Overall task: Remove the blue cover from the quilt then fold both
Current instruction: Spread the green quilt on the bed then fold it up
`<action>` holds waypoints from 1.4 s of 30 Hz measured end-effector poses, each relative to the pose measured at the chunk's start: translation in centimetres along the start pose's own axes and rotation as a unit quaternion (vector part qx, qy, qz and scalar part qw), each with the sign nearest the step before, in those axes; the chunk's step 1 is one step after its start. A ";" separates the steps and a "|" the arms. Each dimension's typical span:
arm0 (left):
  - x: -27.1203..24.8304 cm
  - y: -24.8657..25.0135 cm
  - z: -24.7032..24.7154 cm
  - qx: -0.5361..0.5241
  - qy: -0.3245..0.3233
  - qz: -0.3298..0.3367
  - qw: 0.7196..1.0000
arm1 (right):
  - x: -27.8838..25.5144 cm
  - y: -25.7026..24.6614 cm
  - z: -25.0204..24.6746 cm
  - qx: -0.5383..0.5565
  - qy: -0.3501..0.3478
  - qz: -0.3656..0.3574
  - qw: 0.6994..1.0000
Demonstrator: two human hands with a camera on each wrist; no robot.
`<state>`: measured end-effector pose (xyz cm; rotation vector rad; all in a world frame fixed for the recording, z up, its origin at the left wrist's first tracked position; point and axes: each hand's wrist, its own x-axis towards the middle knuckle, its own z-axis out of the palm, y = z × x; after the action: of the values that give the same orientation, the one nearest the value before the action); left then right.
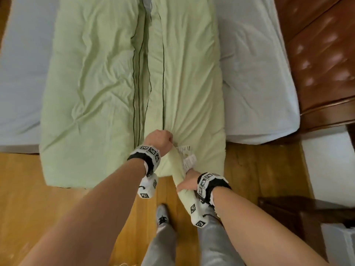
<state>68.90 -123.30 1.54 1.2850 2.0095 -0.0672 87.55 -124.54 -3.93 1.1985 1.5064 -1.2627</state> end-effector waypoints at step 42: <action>27.4 0.6 -4.8 -0.360 -0.087 -0.205 0.906 | 14.3 -4.1 -37.3 0.423 0.109 -0.056 0.898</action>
<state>60.54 -100.10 -11.28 0.3681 1.8467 0.3254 80.11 -85.64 -10.61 1.8651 1.1900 -2.0238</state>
